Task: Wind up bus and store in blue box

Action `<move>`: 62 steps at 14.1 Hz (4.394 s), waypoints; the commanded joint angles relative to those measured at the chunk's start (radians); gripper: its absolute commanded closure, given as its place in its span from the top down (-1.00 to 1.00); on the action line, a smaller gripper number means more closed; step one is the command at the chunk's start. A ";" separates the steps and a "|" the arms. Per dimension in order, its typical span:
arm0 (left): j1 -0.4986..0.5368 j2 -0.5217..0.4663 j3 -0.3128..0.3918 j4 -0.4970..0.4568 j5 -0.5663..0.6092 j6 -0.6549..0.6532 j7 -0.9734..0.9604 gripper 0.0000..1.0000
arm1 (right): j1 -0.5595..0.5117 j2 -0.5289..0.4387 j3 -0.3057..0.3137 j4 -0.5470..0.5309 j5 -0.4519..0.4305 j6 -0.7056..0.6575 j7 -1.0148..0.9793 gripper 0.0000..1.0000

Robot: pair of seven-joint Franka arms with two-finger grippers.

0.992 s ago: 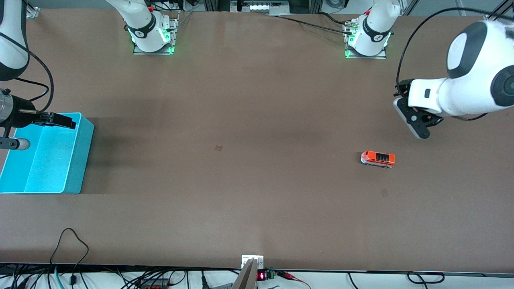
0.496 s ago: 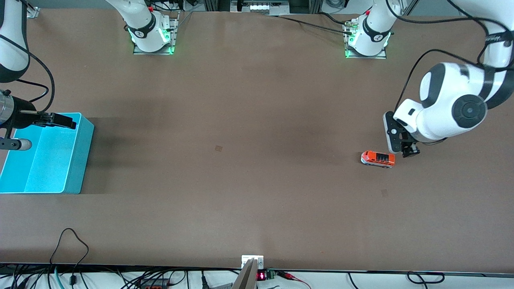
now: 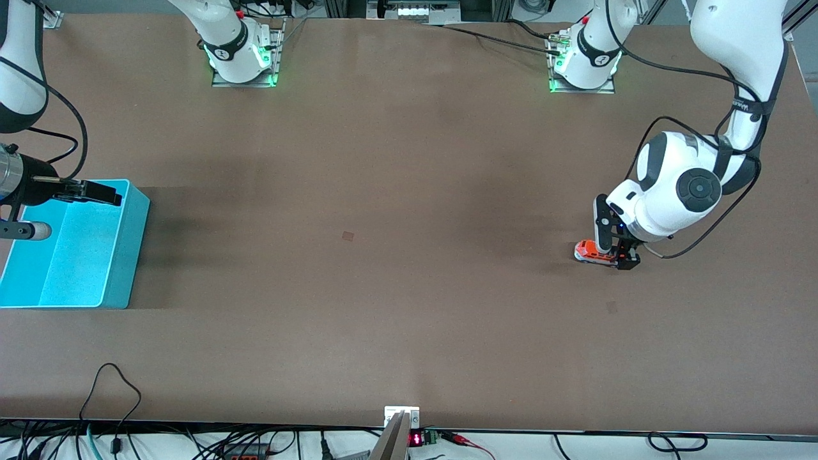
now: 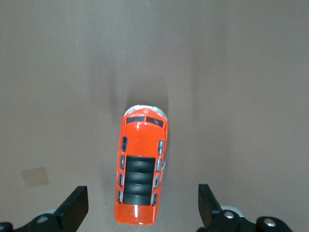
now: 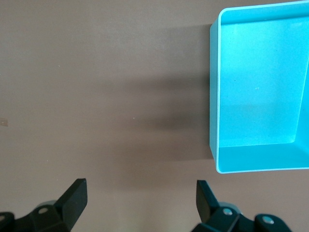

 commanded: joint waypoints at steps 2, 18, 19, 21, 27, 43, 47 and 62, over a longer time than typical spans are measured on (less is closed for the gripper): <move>0.020 0.028 -0.001 -0.022 0.016 0.084 0.037 1.00 | -0.002 -0.007 0.002 -0.005 -0.007 -0.002 -0.016 1.00; 0.017 0.088 -0.007 -0.024 0.010 0.144 -0.106 -0.56 | -0.007 -0.007 0.002 -0.005 -0.006 -0.009 -0.017 1.00; 0.017 0.088 -0.005 -0.024 0.010 0.144 -0.104 -0.56 | -0.007 -0.007 0.002 -0.005 -0.006 -0.009 -0.017 1.00; 0.020 0.091 -0.005 -0.024 0.010 0.144 -0.095 -0.56 | -0.005 -0.007 0.002 -0.005 -0.006 -0.009 -0.016 1.00; 0.202 0.119 0.001 -0.007 0.016 0.142 0.081 -0.56 | -0.005 -0.007 0.002 -0.005 -0.006 -0.009 -0.017 1.00; 0.366 0.042 -0.018 0.067 0.010 0.009 0.230 1.00 | -0.023 -0.001 0.002 -0.005 -0.006 -0.009 -0.032 1.00; 0.366 -0.074 -0.084 0.097 0.008 -0.248 0.068 1.00 | -0.025 -0.001 0.002 -0.005 -0.007 -0.009 -0.032 1.00; 0.363 -0.165 -0.312 0.574 0.002 -0.981 -0.923 1.00 | -0.026 0.001 0.002 -0.005 -0.006 -0.009 -0.034 1.00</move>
